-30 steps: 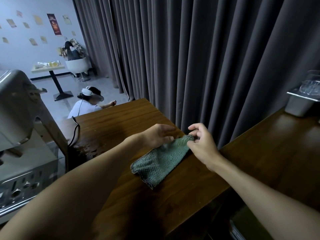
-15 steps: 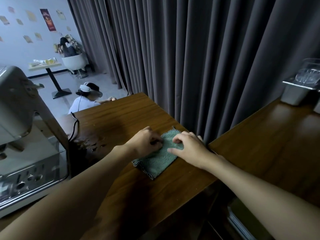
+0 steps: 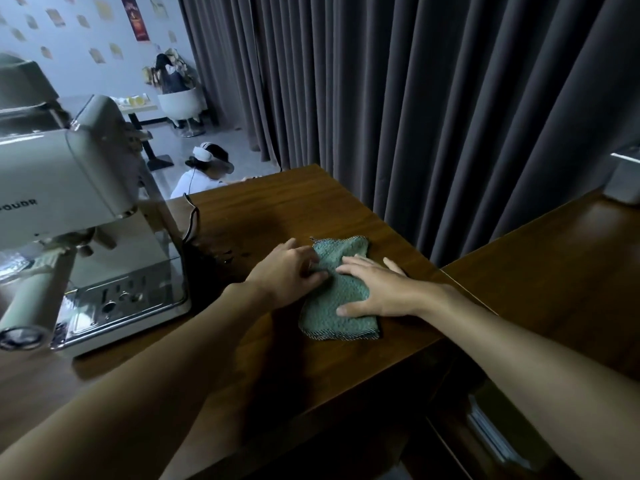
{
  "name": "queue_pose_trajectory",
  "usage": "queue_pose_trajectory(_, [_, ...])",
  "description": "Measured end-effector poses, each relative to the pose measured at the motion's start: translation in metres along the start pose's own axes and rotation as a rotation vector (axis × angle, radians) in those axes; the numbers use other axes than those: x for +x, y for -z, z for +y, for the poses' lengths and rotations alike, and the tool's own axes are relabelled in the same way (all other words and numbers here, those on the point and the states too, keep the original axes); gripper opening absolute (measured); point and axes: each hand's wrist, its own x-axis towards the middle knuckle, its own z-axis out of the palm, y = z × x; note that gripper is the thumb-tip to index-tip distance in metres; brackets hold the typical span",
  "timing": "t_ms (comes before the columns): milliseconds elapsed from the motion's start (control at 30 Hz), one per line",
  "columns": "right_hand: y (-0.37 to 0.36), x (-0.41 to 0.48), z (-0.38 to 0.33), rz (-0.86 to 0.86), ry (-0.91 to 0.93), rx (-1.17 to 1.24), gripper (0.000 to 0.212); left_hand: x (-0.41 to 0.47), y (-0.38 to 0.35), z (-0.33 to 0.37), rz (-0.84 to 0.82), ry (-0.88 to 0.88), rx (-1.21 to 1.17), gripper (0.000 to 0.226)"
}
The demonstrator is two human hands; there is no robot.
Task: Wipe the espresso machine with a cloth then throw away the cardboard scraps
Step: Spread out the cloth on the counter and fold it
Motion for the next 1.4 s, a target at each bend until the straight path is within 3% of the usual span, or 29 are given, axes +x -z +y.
queue_pose_trajectory(200, [0.010,-0.025,0.012,-0.091,0.006,-0.060,0.087,0.018,-0.014,0.004,0.007,0.115,0.003,0.058])
queue_pose_trajectory(267, [0.014,-0.022,0.015,0.045,-0.031,-0.015,0.074,0.027,-0.016,0.005,0.000,0.144,-0.006,0.059])
queue_pose_trajectory(333, [0.017,-0.013,0.020,0.309,-0.126,0.049,0.059,0.036,-0.016,0.004,-0.028,0.166,0.012,0.058])
queue_pose_trajectory(400, [0.019,-0.001,0.027,0.456,-0.248,0.155,0.056,0.043,-0.014,0.002,-0.066,0.173,0.034,0.051])
queue_pose_trajectory(567, [0.022,0.025,0.034,0.473,-0.372,0.243,0.056,0.054,-0.013,-0.001,-0.062,0.220,-0.018,0.039])
queue_pose_trajectory(633, [0.022,0.032,0.032,0.474,-0.376,0.205,0.045,0.057,-0.013,0.002,-0.061,0.234,-0.063,0.031])
queue_pose_trajectory(700, [0.021,0.036,0.030,0.493,-0.365,0.167,0.023,0.060,-0.011,0.004,-0.062,0.212,-0.152,0.013])
queue_pose_trajectory(767, [0.022,0.038,0.029,0.514,-0.351,0.182,0.011,0.061,-0.007,0.006,-0.043,0.176,-0.226,0.020])
queue_pose_trajectory(1033, [0.038,0.005,0.028,0.579,-0.117,0.617,0.026,0.040,0.021,0.018,0.157,0.109,-0.688,0.020])
queue_pose_trajectory(1167, [0.037,-0.034,0.026,0.465,-0.002,0.659,0.026,0.004,0.030,0.032,0.074,0.003,-0.679,0.021])
queue_pose_trajectory(1400, [0.023,-0.082,0.014,0.424,0.129,0.411,0.025,-0.054,0.014,0.041,0.017,-0.099,-0.477,0.030])
